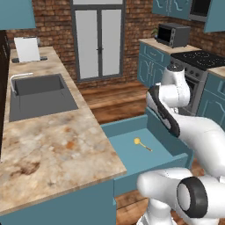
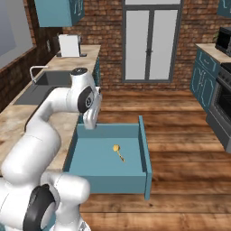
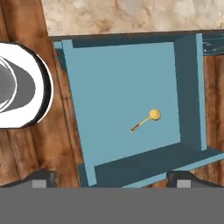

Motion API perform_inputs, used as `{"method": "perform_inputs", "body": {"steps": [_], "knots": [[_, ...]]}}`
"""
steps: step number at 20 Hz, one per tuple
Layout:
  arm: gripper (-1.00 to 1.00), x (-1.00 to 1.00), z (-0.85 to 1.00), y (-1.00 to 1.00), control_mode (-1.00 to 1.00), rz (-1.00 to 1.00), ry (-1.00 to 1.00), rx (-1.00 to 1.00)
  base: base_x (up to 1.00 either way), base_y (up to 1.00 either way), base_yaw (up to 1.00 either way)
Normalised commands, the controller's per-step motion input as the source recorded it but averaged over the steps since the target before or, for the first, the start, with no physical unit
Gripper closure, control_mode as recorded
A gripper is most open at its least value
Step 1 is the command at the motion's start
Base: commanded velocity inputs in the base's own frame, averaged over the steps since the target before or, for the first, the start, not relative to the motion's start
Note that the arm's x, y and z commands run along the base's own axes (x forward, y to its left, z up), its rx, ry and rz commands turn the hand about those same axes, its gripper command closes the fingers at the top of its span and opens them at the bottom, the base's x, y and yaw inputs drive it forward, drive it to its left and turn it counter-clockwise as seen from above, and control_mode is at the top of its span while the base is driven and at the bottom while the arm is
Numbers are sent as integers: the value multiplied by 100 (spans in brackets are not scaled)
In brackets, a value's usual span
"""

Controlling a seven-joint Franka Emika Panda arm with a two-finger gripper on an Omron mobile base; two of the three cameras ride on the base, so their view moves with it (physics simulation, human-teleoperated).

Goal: Organize the utensils by type. Pick up the wooden spoons from the counter and place them in the open cabinet. Then pick up the metallic utensils from the counter and place them in the open drawer.

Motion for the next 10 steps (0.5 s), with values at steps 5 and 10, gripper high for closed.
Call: {"method": "perform_inputs", "body": {"steps": [5, 10], "knots": [[-100, -100, 5, 17, -100, 6, -61, -13, 0, 0, 0], [-100, -100, 0, 0, -100, 5, -65, -1, 0, 0, 0]]}}
